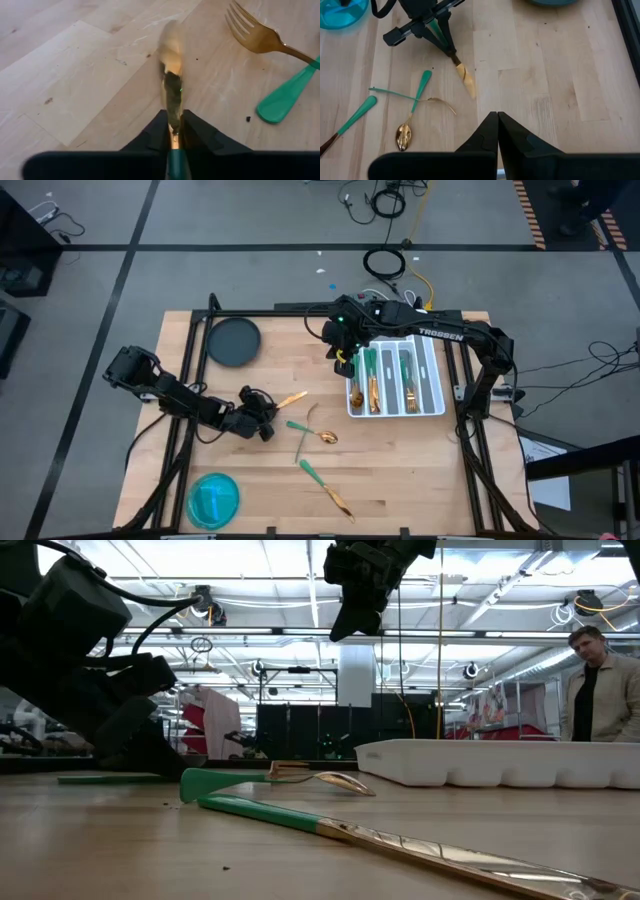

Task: Sort silverware
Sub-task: Put the top green knife on the silverware tray with the other green knives

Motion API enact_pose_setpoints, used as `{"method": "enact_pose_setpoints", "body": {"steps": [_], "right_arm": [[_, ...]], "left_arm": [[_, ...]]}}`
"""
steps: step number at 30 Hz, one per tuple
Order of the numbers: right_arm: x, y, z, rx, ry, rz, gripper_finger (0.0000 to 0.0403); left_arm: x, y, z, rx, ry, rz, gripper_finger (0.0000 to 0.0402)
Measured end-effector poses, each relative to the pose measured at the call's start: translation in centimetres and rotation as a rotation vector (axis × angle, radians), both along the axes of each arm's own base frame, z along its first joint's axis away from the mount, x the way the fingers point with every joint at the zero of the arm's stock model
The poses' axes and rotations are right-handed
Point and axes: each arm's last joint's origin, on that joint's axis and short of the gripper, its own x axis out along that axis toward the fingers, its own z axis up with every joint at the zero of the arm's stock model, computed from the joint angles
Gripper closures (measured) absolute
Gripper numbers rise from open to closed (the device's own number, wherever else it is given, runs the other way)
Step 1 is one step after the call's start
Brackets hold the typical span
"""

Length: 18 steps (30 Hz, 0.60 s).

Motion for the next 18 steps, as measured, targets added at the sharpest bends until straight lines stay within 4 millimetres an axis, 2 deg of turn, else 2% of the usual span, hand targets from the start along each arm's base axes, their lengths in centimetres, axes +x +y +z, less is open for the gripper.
{"method": "enact_pose_setpoints", "body": {"steps": [3,10,18], "right_arm": [[0.0,0.0,0.0,0.005,0.000,-0.005,0.0403],[0.0,0.0,0.0,0.006,0.000,-0.007,0.0403],[0.0,0.0,0.0,0.005,0.000,-0.007,0.0403]], "left_arm": [[0.0,0.0,0.0,-0.002,-0.002,0.000,0.0375],[0.1,0.0,0.2,-0.008,-0.015,0.000,0.0375],[0.5,-0.3,1.2,-0.043,-0.036,-0.023,0.0375]]}}
